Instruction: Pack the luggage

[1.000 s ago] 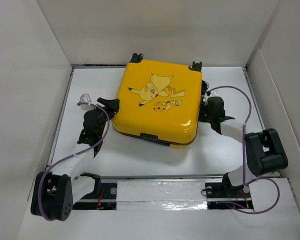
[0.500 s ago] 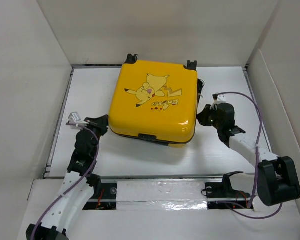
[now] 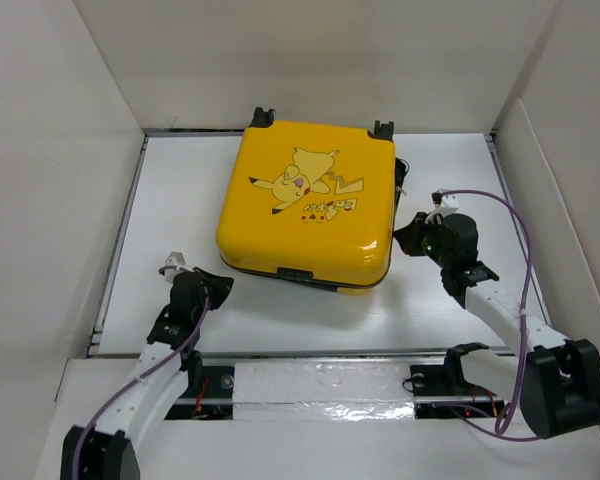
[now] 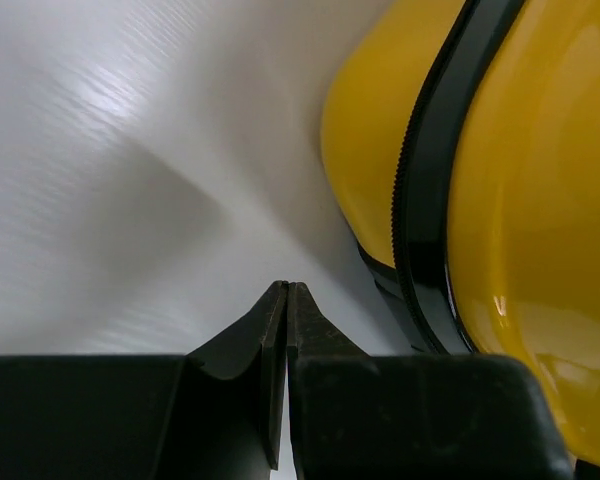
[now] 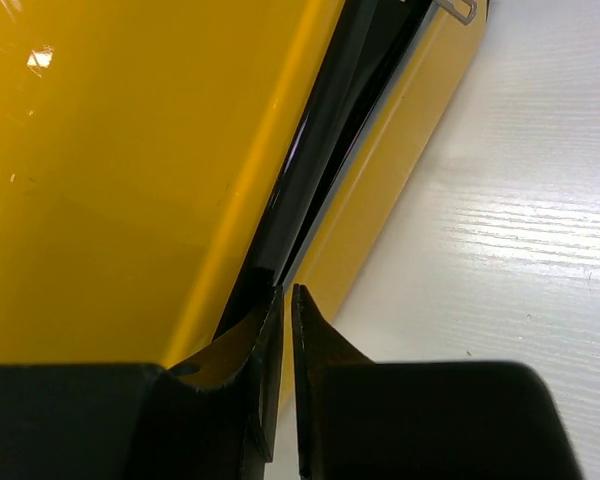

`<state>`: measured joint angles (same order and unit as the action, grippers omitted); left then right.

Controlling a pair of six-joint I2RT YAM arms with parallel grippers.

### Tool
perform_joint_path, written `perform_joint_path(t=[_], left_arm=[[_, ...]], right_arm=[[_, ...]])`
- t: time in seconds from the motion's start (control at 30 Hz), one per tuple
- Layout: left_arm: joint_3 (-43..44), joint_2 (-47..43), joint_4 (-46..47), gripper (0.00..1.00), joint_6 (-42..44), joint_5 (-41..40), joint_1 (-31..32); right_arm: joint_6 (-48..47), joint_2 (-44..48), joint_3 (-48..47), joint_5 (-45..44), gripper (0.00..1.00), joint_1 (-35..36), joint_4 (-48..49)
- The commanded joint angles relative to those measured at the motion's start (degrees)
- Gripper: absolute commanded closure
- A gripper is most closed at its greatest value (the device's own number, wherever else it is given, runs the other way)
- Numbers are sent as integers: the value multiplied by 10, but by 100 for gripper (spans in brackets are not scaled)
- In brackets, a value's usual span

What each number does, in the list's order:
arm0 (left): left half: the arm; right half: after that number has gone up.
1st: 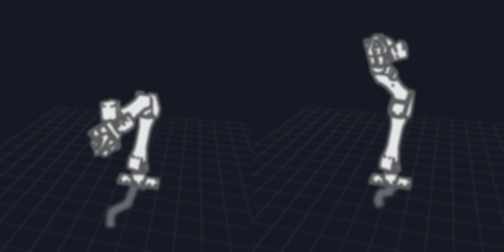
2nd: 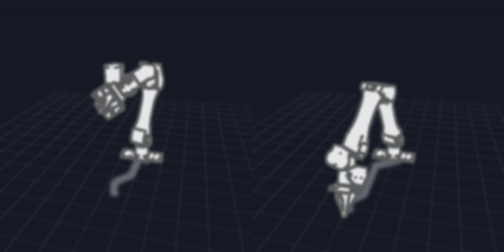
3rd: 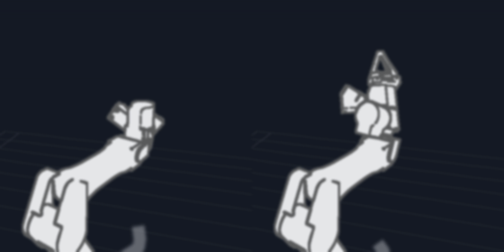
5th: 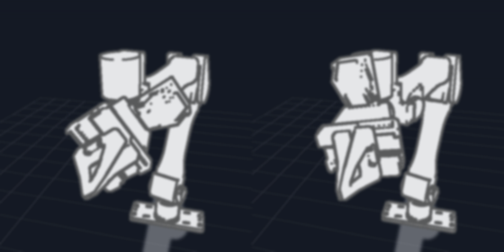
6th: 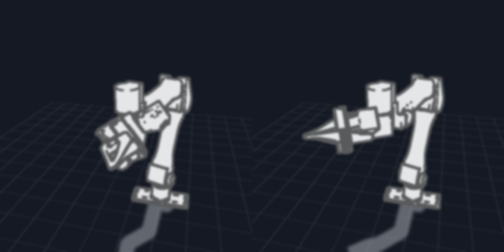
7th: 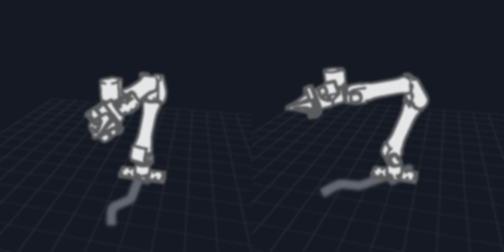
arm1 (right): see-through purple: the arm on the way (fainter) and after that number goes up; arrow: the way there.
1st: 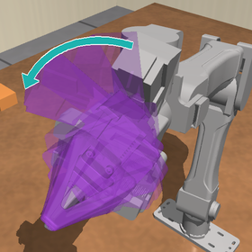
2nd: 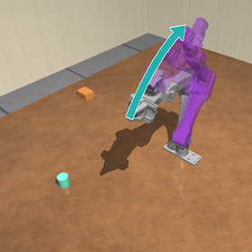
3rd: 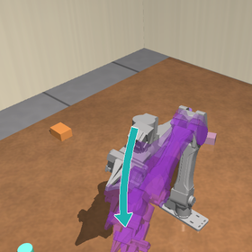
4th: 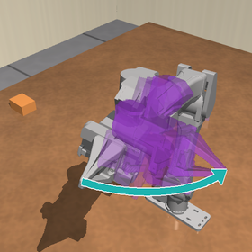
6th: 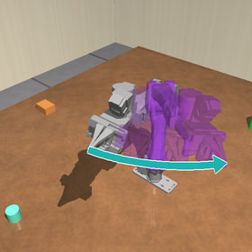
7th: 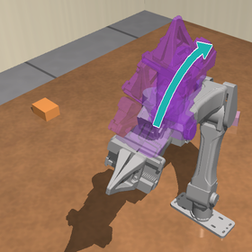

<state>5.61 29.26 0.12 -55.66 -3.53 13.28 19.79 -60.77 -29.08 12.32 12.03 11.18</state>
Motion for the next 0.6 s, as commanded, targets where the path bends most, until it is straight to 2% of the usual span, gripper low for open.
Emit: perform_joint_path(t=[0.0, 0.1, 0.17, 0.27, 0.37, 0.47, 0.57], left_arm=[[9, 115, 151, 100, -13, 84, 1], [12, 187, 236, 100, -14, 113, 1], [13, 193, 258, 100, -16, 114, 11], [18, 193, 243, 100, -16, 94, 25], [6, 197, 281, 100, -19, 87, 25], [33, 235, 277, 100, -8, 70, 25], [46, 295, 287, 100, -3, 92, 25]], right_arm=[[1, 8, 3, 18, 86, 2, 38], [-1, 17, 3, 19, 84, 2, 35], [-2, 17, 4, 21, 83, 2, 37], [-1, 12, 3, 26, 82, 2, 43], [1, 4, 3, 28, 82, 2, 50], [2, 5, 2, 32, 82, 7, 52], [-1, 16, 2, 27, 82, 7, 48]])
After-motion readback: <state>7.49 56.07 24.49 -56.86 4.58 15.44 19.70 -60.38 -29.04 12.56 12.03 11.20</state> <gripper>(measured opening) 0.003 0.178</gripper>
